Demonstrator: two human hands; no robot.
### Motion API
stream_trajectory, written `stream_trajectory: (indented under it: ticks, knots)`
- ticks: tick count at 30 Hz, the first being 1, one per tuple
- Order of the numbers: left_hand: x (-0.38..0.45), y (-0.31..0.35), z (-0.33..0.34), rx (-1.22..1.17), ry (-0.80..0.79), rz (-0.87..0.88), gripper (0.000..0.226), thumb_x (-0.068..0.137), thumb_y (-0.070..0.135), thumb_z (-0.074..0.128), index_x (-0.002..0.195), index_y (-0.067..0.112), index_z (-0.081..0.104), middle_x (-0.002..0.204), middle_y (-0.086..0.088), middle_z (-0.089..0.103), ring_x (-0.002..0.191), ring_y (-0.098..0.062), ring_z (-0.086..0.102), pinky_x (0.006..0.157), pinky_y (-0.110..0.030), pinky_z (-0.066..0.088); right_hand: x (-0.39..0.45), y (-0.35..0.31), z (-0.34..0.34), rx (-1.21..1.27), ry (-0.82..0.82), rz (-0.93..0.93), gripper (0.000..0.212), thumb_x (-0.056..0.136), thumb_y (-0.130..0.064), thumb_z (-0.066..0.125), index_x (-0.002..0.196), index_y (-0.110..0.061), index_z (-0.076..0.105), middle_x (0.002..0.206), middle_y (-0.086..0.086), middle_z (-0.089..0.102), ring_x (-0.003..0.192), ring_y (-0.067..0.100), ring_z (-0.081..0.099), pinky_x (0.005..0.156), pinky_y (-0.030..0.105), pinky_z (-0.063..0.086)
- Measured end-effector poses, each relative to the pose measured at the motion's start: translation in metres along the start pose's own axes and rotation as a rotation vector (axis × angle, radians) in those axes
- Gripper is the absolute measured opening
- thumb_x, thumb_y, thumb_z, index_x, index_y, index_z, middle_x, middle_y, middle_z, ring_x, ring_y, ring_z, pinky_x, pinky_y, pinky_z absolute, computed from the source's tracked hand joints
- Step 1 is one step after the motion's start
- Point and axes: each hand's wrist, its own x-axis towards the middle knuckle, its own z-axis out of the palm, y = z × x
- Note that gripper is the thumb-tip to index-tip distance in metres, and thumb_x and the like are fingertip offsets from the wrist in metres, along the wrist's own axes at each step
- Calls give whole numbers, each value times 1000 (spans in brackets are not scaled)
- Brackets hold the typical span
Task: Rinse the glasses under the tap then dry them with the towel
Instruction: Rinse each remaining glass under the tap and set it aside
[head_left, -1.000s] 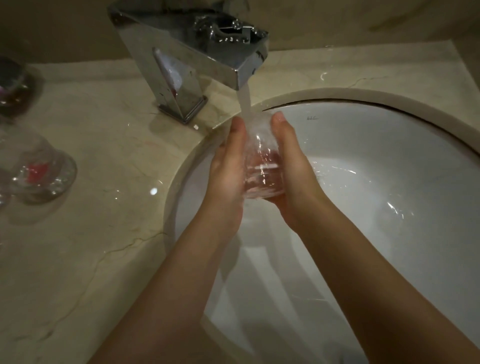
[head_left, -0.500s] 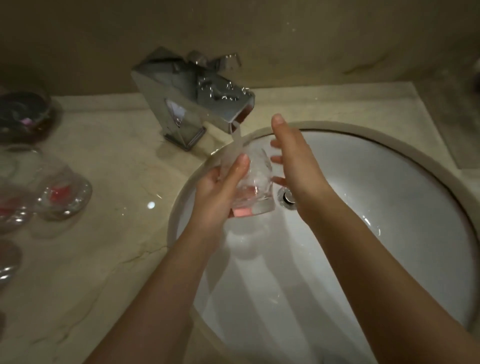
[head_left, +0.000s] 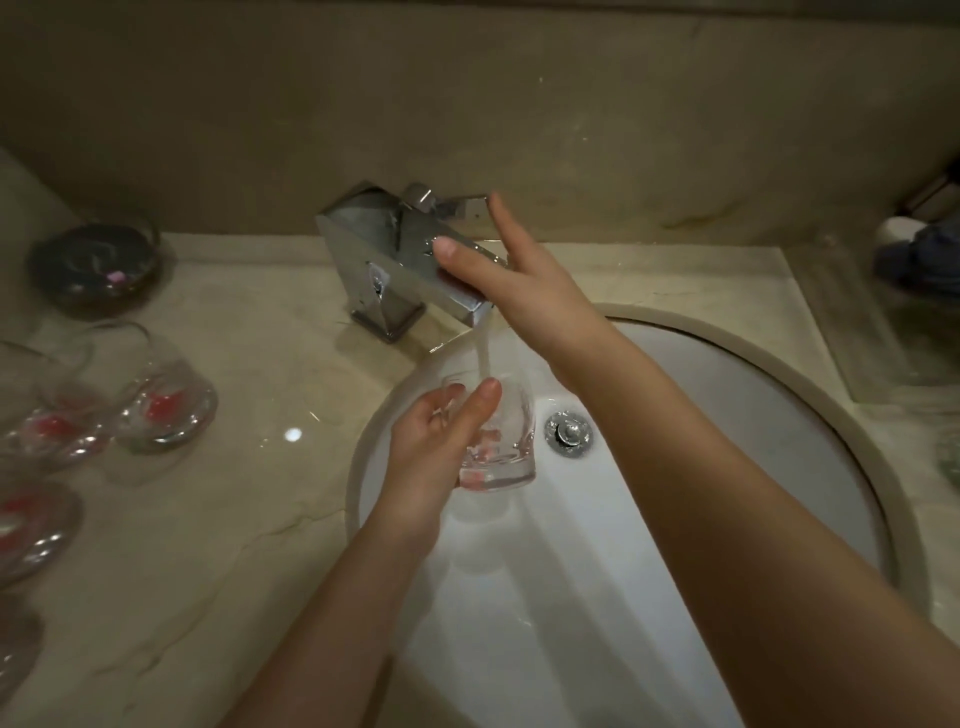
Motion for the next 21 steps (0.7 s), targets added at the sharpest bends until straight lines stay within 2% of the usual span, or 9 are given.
stream_trajectory:
  ticks: [4,7,11,13,15,18,21]
  knots:
    - [-4,1,-3,-26,14,34,33,85,37,69,107,13,70,99,-6,75,85,-20,74,79,-42,58,-4,1,-2,-31,39,-28,81,84,-47,68,152,-30,27,159,-12,22,144,6,21,108,23,20]
    - [-5,1,-3,-36,24,60,30,85,35,69,106,14,70,98,-6,75,85,-19,73,76,-39,59,-6,1,-1,-54,53,-45,79,84,-46,68,151,-29,29,158,-12,24,143,8,24,108,25,23]
    - [-6,0,-2,-21,23,71,37,84,36,70,113,13,67,100,-6,75,83,-16,73,75,-33,59,-8,1,-2,-78,76,-61,73,83,-45,69,147,-29,37,154,-11,32,140,8,31,108,27,27]
    - [-6,-1,-1,-26,29,43,47,81,41,71,119,13,64,101,-6,74,85,-16,73,78,-36,59,-11,1,-2,-82,82,-77,71,83,-44,69,146,-29,40,152,-12,36,138,8,33,109,27,29]
    - [-6,-1,-1,-38,29,17,50,79,44,71,118,13,65,101,-5,75,85,-16,74,79,-38,59,-13,3,-1,-80,55,-69,72,84,-46,68,147,-30,37,154,-11,32,140,8,30,108,27,27]
    - [-9,1,-1,-88,30,-29,41,80,45,71,108,15,69,101,-3,75,82,-17,74,80,-42,60,-23,8,1,53,-15,7,79,82,-51,67,150,-37,28,158,-12,25,143,10,23,104,29,24]
    - [-11,0,-4,-129,34,-164,40,77,53,71,99,19,68,93,-2,76,79,-20,75,77,-43,61,-53,31,3,198,-14,159,94,69,-59,71,149,-44,25,156,-15,28,141,13,31,103,37,33]
